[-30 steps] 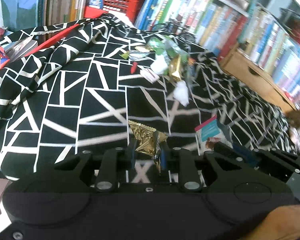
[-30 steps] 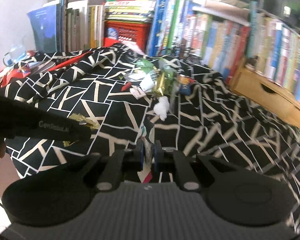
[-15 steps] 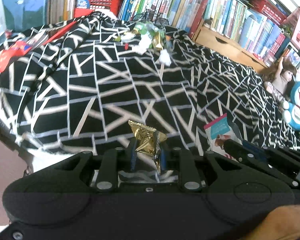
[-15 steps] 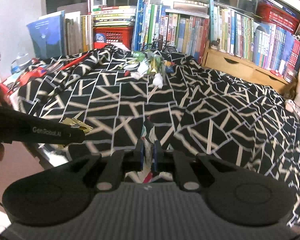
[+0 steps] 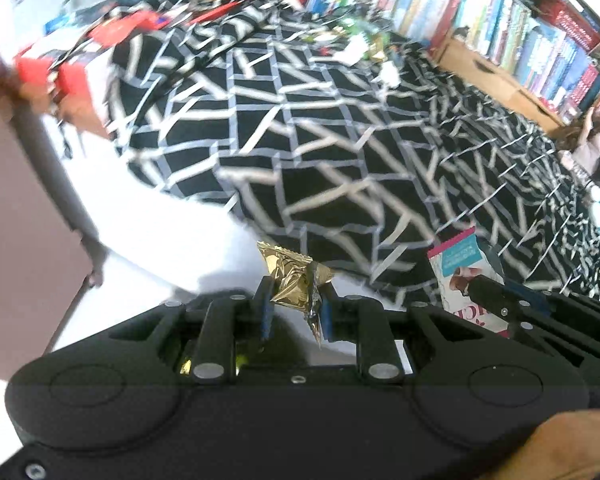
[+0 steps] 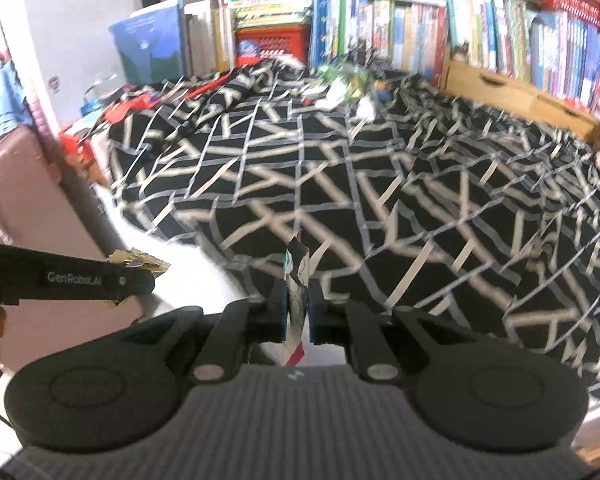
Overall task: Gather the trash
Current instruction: 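Carry the gold wrapper and RICE packet to the black trash bag and release, then return both tools to the trash pile on the blanket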
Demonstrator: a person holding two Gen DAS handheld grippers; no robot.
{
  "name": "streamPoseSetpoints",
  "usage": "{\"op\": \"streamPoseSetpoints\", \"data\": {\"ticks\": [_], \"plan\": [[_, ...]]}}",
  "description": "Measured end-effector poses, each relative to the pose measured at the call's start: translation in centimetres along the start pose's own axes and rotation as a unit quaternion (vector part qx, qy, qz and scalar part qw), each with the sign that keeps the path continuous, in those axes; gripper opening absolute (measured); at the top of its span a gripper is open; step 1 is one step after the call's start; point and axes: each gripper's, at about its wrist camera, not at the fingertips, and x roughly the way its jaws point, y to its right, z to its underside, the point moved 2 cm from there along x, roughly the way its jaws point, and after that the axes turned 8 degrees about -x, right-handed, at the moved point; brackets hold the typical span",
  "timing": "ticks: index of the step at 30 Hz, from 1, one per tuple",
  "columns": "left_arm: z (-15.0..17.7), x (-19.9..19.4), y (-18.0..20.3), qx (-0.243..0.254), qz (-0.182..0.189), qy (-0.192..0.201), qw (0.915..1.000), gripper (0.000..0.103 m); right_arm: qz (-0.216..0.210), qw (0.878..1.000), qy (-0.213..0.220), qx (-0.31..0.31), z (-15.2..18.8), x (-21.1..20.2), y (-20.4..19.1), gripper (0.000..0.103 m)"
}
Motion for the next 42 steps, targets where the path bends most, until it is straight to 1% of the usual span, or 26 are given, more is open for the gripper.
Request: {"op": "streamPoseSetpoints", "data": {"ticks": [4,7,13,17,20,26,28,29,30,31,32,34,36,38,40,42], "plan": [[2.1,0.3,-2.3,-0.001,-0.01,-0.019,0.9998,0.021,-0.014,1.0,-0.015,0.006,1.9,0.0,-2.0,0.013],[3.5,1.2,-3.8,0.004,-0.017,-0.034,0.9993,0.021,-0.015,0.999,-0.028,0.02,3.1,0.6,-3.2,0.013],[5.6,3.9,-7.1,0.006,-0.023,-0.063,0.9977,0.021,-0.021,0.997,-0.06,0.043,5.5,3.8,-5.6,0.013],[7.1,6.9,-8.9,0.015,-0.027,-0.075,0.9967,0.021,-0.028,0.995,-0.077,0.053,7.5,6.8,-6.7,0.013],[8.6,9.8,-10.1,0.02,-0.024,-0.084,0.996,0.021,-0.033,0.994,-0.087,0.061,9.1,9.7,-7.4,0.013],[11.4,15.5,-12.1,0.03,-0.033,-0.095,0.9945,0.023,-0.041,0.991,-0.108,0.069,13.0,15.2,-8.5,0.015],[12.0,17.2,-12.7,0.026,-0.039,-0.105,0.9934,0.028,-0.041,0.991,-0.114,0.065,14.0,16.6,-8.9,0.024],[12.3,17.8,-13.0,0.023,-0.042,-0.106,0.9932,0.035,-0.042,0.99,-0.115,0.065,14.4,17.0,-9.1,0.027],[12.5,18.3,-13.4,0.021,-0.045,-0.108,0.9929,0.039,-0.042,0.99,-0.117,0.067,14.7,17.4,-9.1,0.042],[12.6,18.6,-13.6,0.019,-0.048,-0.109,0.9927,0.047,-0.043,0.99,-0.119,0.07,15.1,17.7,-9.1,0.046],[12.7,18.9,-13.9,0.017,-0.052,-0.109,0.9926,0.051,-0.044,0.989,-0.119,0.071,15.2,17.8,-9.1,0.047],[12.8,19.1,-14.3,0.013,-0.054,-0.109,0.9925,0.054,-0.045,0.989,-0.121,0.071,15.5,17.8,-9.2,0.052],[12.6,18.9,-14.6,0.009,-0.056,-0.11,0.9923,0.061,-0.045,0.989,-0.121,0.07,15.4,17.7,-9.3,0.055],[12.3,18.5,-14.8,0.003,-0.06,-0.106,0.9925,0.072,-0.048,0.989,-0.119,0.069,15.0,17.5,-9.4,0.057],[11.8,18.2,-14.8,-0.002,-0.074,-0.099,0.9923,0.08,-0.046,0.99,-0.116,0.069,14.6,17.2,-9.4,0.06],[11.4,17.7,-15.0,-0.005,-0.073,-0.096,0.9927,0.081,-0.042,0.99,-0.113,0.071,14.2,16.8,-9.2,0.061]]}}
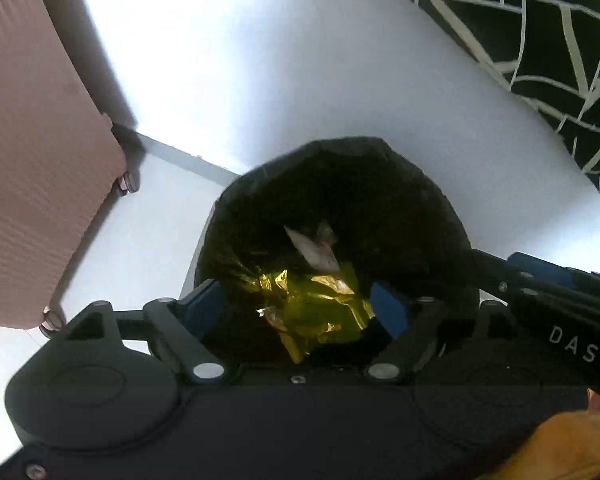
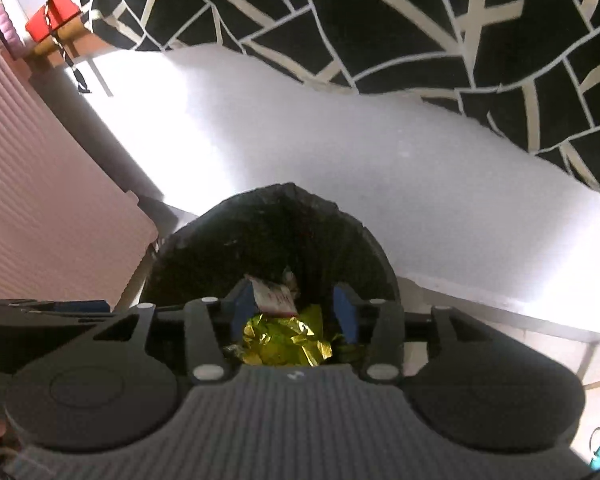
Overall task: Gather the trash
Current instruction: 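Return both tools to the trash pile on the blanket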
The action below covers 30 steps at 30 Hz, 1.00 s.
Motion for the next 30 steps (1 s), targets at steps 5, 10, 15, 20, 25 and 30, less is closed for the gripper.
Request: {"op": "streamPoseSetpoints", "data": {"ticks": [5,10,15,20,25,30], "plan": [[-0.9,-2.2,0.3,0.005,0.004,0.007,1.0,0.081,0.009,1.0,0.007,0.001,-1.0,-2.1,-0.2,0.062],[-2.2,-5.9,1.0,0.015,0.012,0.021,0.9996,0.081,0.021,1.0,0.019,0.004,-2.4,-5.7,-0.3,0.062],[-4.7,-11.1,2.2,0.024,0.039,0.047,0.9979,0.081,0.039,0.998,0.044,0.015,-4.8,-10.7,-0.5,0.065],[-8.4,-17.7,4.3,0.056,0.067,0.099,0.9912,0.081,0.073,0.994,0.069,0.031,-8.4,-16.3,-0.1,0.068],[-12.4,-23.2,6.8,0.085,0.104,0.136,0.9815,0.082,0.115,0.987,0.105,0.033,-12.6,-21.1,0.1,0.069],[-16.7,-27.5,9.7,0.136,0.119,0.184,0.9662,0.082,0.144,0.974,0.168,0.055,-16.8,-25.1,0.8,0.072]]}}
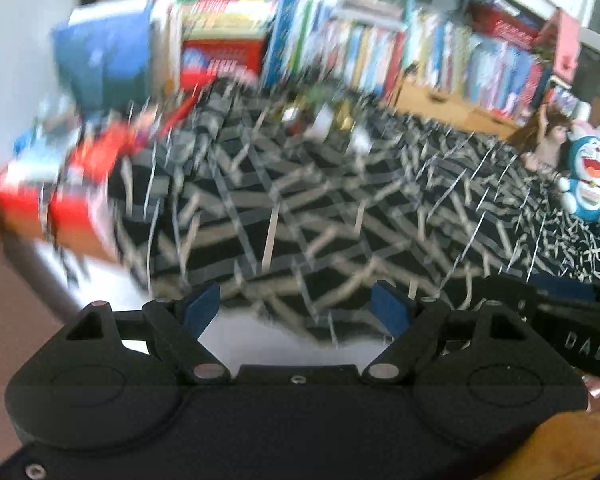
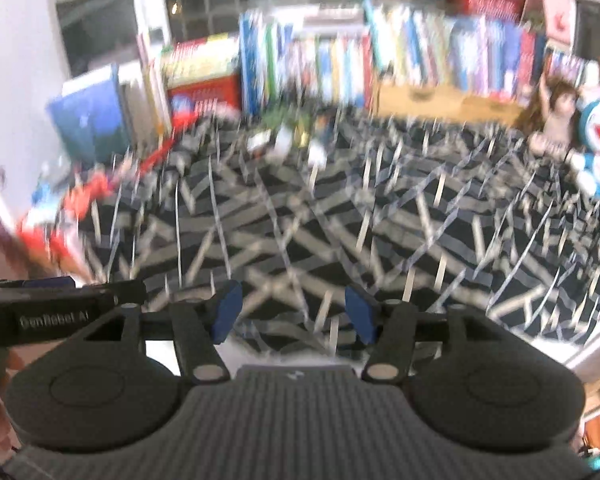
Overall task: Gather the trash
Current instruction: 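Return both tools to the trash pile on the blanket, then grasp the green plastic bag with the left tool while the right tool grasps a clear wrapper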
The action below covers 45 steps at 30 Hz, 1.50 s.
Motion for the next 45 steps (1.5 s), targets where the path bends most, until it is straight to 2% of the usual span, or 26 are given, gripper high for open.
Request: {"op": "streamPoseSetpoints", "data": {"ticks": [2,5,13,18,23,27,31,39,45], "plan": [[-2.2,-0.6,0.9,0.015,0.004,0.01,0.9998,0.082,0.007,1.0,0.02,0.001,-1.7,-0.6,0.2,0.072],[-5.0,-1.4,1.6,0.011,0.02,0.027,0.9994,0.082,0.016,0.999,0.046,0.006,-3.8,-1.1,0.4,0.072],[-11.0,-1.7,2.8,0.023,0.039,0.054,0.9975,0.082,0.03,0.994,0.104,0.013,-8.9,-1.9,1.2,0.072],[-15.0,-1.0,3.7,0.01,0.058,0.073,0.9956,0.085,0.031,0.991,0.127,0.027,-12.1,-1.0,2.6,0.072],[-19.0,1.0,4.7,0.002,0.059,0.094,0.9939,0.087,0.026,0.989,0.143,0.034,-15.4,1.8,4.2,0.072],[-22.0,4.3,5.4,-0.017,0.054,0.098,0.9936,0.088,0.016,0.988,0.148,0.039,-18.2,5.7,5.9,0.072],[-24.6,9.7,6.1,-0.033,0.037,0.094,0.9944,0.088,0.001,0.989,0.143,0.036,-20.6,11.0,8.0,0.072],[-27.5,21.6,7.3,-0.075,-0.008,0.049,0.996,0.086,-0.03,0.994,0.103,0.015,-23.7,21.2,11.3,0.072],[-27.4,29.6,7.2,-0.1,-0.039,-0.001,0.9942,0.071,-0.064,0.997,0.045,-0.005,-23.0,29.0,11.7,0.071]]}}
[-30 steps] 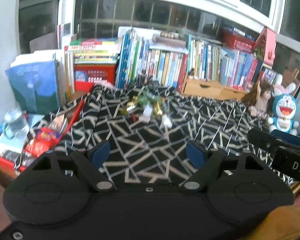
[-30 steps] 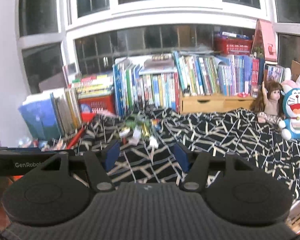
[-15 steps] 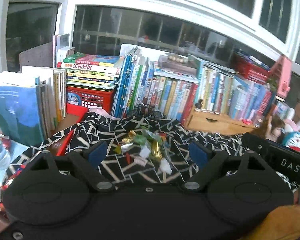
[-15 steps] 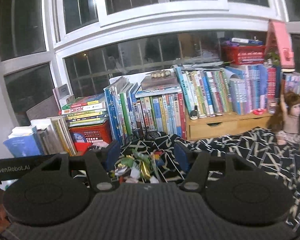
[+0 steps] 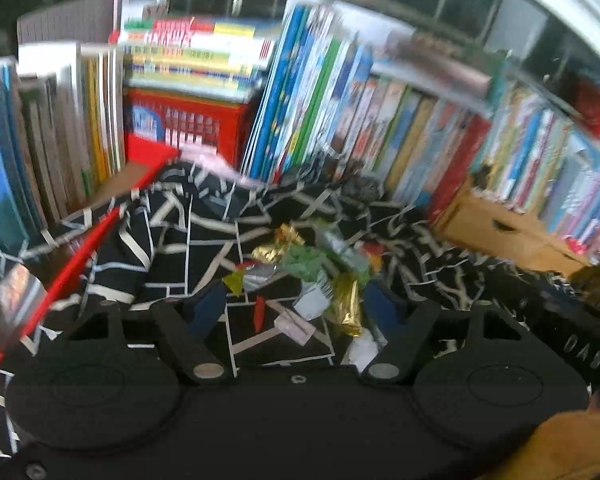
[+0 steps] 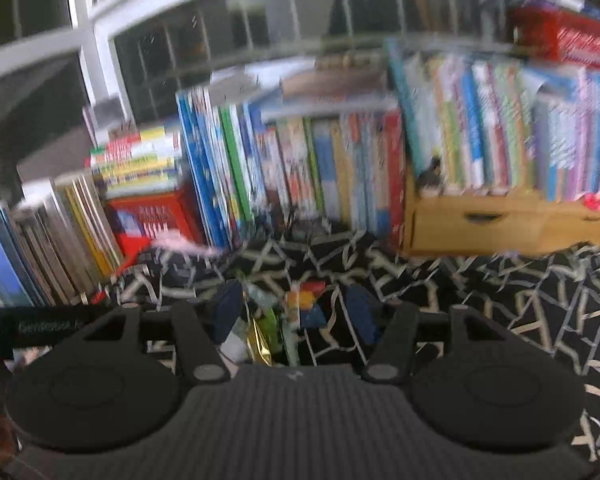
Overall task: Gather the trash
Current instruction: 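Grasp the green plastic bag with the left tool while the right tool grasps a clear wrapper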
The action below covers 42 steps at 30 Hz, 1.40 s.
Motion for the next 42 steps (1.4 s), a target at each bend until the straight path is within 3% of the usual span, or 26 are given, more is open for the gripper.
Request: {"op": "streamPoseSetpoints", "data": {"ticks": [6,13,18,30,31,32,34,37,42], "plan": [[0.0,5.5,0.4,-0.018,0.004,-0.025,0.9995,0.065,-0.038,0.997,-0.07,-0.024,3.5,5.7,0.2,0.068],[-0.1,10.6,0.9,-0.044,-0.016,-0.043,0.998,0.063,-0.066,0.989,-0.13,-0.032,7.0,9.3,0.1,0.061],[0.0,13.3,1.2,-0.054,-0.032,-0.057,0.9964,0.059,-0.052,0.992,-0.117,-0.019,6.8,10.4,1.0,0.049],[1.2,18.3,2.0,-0.088,-0.037,-0.101,0.9903,0.059,-0.084,0.988,-0.127,-0.024,6.0,14.2,1.4,0.046],[1.2,18.5,2.0,-0.096,-0.032,-0.104,0.9894,0.058,-0.087,0.987,-0.129,-0.025,6.0,14.4,1.3,0.045],[1.2,18.6,1.9,-0.103,-0.027,-0.106,0.9887,0.047,-0.09,0.987,-0.131,-0.026,6.0,14.7,1.2,0.044],[1.2,18.6,1.9,-0.111,-0.019,-0.109,0.9876,0.03,-0.096,0.985,-0.137,-0.027,6.1,15.4,1.1,0.034],[0.9,17.9,2.2,-0.104,-0.026,-0.092,0.99,0.029,-0.099,0.985,-0.14,-0.034,6.1,15.8,0.9,0.014],[-0.3,16.0,2.7,-0.097,-0.026,-0.059,0.9932,0.028,-0.095,0.987,-0.124,-0.031,5.7,14.7,1.5,0.008]]}}
